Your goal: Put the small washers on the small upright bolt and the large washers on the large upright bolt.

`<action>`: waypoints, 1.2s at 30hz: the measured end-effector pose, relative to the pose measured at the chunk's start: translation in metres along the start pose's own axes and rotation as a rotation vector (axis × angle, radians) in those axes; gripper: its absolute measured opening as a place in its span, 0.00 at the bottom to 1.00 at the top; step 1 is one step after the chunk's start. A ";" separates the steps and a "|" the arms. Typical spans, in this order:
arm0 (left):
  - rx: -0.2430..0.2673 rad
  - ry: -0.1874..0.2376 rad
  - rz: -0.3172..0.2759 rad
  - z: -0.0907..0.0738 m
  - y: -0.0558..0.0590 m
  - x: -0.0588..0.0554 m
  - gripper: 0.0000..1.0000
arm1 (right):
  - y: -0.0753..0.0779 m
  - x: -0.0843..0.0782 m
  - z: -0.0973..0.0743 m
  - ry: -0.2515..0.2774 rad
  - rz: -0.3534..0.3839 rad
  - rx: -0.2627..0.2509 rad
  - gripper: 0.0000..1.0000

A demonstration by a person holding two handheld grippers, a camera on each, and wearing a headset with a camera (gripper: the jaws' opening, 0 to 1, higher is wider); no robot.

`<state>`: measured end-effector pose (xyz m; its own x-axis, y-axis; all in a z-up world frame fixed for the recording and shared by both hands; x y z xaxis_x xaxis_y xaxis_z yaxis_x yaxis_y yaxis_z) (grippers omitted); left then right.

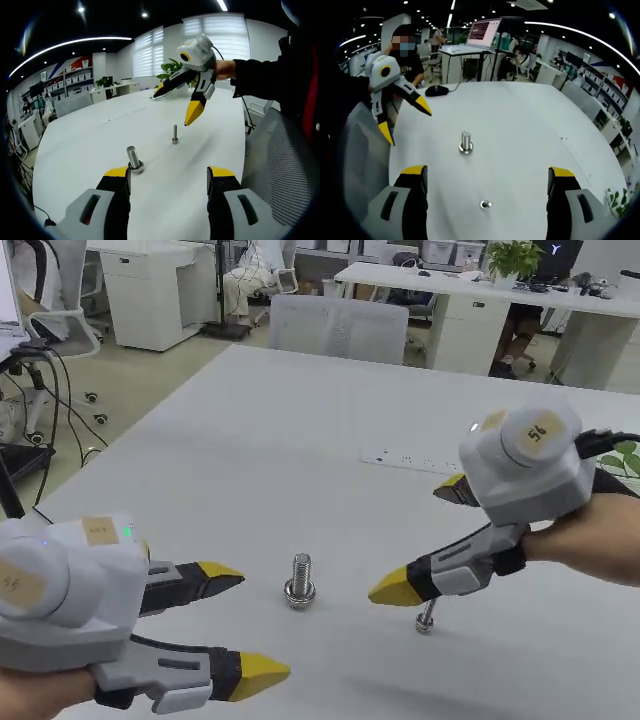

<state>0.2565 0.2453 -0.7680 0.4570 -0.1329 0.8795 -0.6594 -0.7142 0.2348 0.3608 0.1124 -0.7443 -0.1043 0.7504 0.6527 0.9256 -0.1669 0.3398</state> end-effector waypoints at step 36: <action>-0.056 -0.018 -0.008 0.006 0.012 -0.009 0.62 | -0.088 -0.054 -0.039 0.178 0.262 -0.101 0.99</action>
<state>0.2485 0.2341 -0.7756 0.4726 -0.1400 0.8701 -0.6881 -0.6754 0.2651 0.2712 0.0611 -0.7829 0.0620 0.5515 0.8319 0.8894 -0.4088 0.2047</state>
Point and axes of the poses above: the centre of the closed fingertips' face, and the gripper's own axes: z roughly forward along the fingers, y roughly to its right, x roughly out of its top, the point moved 2 cm from there along -z, roughly backward along the fingers, and after that the axes turned 15 degrees about -z, right-handed, at the moved point
